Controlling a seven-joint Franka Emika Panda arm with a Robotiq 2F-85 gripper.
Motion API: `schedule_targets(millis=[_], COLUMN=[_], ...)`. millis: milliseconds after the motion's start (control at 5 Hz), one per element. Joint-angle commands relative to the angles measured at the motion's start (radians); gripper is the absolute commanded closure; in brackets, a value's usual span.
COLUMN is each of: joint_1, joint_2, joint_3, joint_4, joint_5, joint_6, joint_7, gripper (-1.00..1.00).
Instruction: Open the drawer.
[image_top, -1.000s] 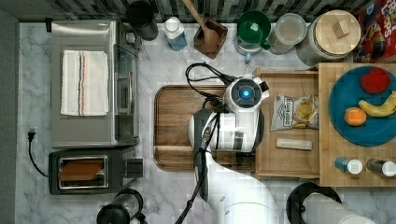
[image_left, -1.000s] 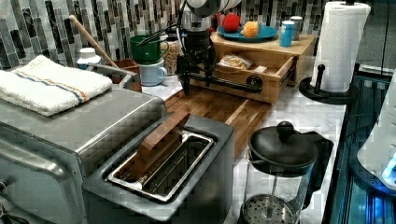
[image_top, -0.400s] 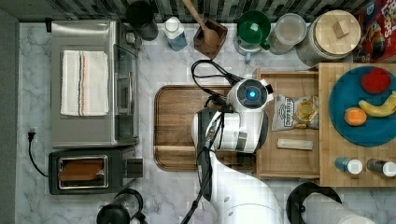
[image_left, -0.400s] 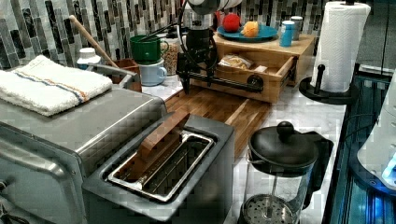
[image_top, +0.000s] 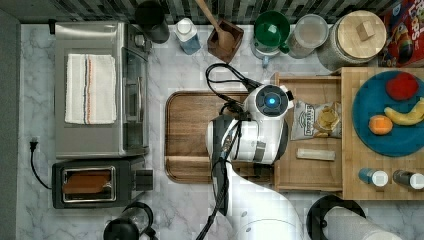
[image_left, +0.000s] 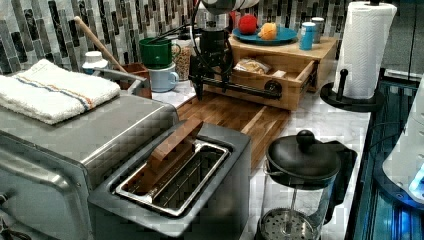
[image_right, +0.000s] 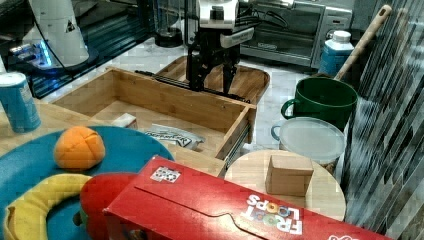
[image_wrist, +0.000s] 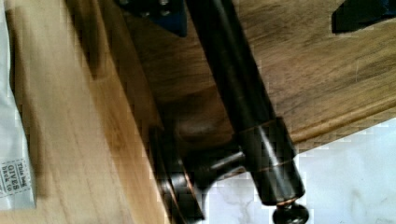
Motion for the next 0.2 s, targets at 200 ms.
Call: schedule_targets(millis=[200], joint_1=[0.119], joint_2=[-0.054], joint_3=[0.121], joint_4=[-0.020], joint_5=[0.049], joint_6=[-0.042], joint_7=[0.084], gripper=[-1.00])
